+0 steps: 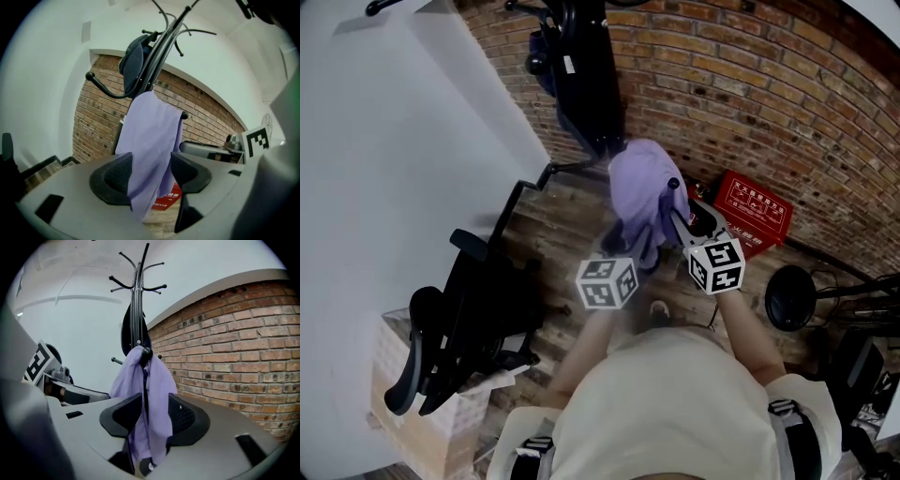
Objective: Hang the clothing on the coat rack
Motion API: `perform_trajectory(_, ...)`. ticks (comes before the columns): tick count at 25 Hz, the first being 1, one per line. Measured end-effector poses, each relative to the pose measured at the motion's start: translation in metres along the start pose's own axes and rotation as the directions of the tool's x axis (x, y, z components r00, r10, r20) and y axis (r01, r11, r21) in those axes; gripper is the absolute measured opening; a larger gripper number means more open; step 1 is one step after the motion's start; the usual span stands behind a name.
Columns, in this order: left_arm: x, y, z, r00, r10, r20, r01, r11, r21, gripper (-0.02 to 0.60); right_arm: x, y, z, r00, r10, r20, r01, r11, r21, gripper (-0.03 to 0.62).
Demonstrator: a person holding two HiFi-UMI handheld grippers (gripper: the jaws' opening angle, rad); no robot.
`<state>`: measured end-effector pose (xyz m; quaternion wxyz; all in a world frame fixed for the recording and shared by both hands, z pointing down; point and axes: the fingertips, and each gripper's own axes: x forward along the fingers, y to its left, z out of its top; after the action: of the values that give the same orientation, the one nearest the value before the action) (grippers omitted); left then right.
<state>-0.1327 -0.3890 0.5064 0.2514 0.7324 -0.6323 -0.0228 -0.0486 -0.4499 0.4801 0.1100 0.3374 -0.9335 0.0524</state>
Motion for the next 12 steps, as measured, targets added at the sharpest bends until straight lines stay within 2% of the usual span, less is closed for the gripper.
perform_trajectory(8, -0.052, -0.013, -0.007, 0.999, -0.034, 0.008, 0.034, 0.999, 0.041, 0.235, -0.050, 0.032, 0.002, 0.998, -0.056, 0.025, 0.055, 0.998, 0.015, 0.149)
perform_trajectory(10, -0.068, -0.016, -0.011, 0.999, -0.038, 0.003, 0.037, 0.997, 0.060, 0.210, -0.065, 0.047, 0.002, 0.998, -0.054, 0.036, 0.054, 0.998, 0.015, 0.143)
perform_trajectory(12, -0.085, -0.018, -0.015, 0.999, -0.035, 0.006, 0.034, 0.996, 0.079, 0.157, -0.080, 0.062, 0.003, 0.997, -0.051, 0.053, 0.050, 0.999, 0.017, 0.097)
